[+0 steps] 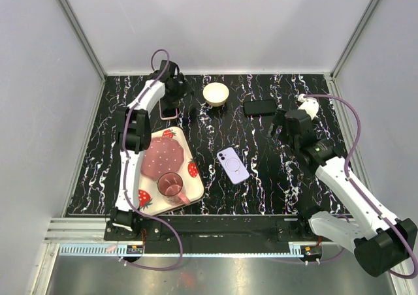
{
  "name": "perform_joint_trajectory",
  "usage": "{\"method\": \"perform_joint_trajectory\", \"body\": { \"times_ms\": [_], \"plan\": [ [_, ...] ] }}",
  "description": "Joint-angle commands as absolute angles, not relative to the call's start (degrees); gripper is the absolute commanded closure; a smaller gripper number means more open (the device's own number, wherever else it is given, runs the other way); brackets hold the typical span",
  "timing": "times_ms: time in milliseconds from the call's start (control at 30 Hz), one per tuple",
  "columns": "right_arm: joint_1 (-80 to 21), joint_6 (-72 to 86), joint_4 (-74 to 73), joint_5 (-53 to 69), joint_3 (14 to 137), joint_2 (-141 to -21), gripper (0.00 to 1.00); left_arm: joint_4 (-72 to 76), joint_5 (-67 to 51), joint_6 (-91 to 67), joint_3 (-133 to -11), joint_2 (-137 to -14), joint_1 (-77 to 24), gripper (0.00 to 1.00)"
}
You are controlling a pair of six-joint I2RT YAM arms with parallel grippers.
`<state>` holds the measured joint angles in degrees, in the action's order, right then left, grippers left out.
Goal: Take the phone out of the phone case
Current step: Pick up the phone at the center of the board.
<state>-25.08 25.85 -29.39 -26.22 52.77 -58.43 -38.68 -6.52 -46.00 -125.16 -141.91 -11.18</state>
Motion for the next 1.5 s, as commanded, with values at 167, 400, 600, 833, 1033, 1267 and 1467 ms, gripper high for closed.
{"method": "perform_joint_trajectory", "body": {
  "times_ms": [167, 400, 600, 833, 1033, 1267, 1467],
  "plan": [
    [-25.22, 26.72, -25.93, -24.70, 53.44, -56.60, 0.00, -47.55, 7.07, -33.23, -124.74, -129.03, -11.43, 0.01],
    [-25.31, 27.60, -24.79, -22.68, 53.00, -58.45, 0.00, -54.31, 18.19, -28.48, -128.57, -135.85, -11.87, 0.01],
    [-25.22, 28.04, -24.43, -22.23, 53.62, -58.98, 0.00, -55.29, 17.94, -28.92, -130.08, -140.18, -12.39, 0.01],
    [-25.14, 27.51, -24.70, -22.32, 53.26, -58.27, 0.01, -54.40, 16.61, -27.77, -129.73, -142.29, -12.30, 0.01],
    [-25.22, 27.51, -24.70, -22.24, 53.61, -58.71, 0.00, -54.23, 13.63, -25.14, -129.73, -144.58, -11.52, 0.01],
    [-25.22, 27.77, -24.61, -22.24, 53.53, -59.06, 0.00, -54.58, 8.44, -23.91, -130.25, -145.55, -9.93, 0.04],
    [-25.22, 28.39, -24.78, -21.53, 54.14, -59.06, 0.00, -54.32, 5.37, -23.99, -129.90, -145.11, -9.76, 0.40]
  ]
}}
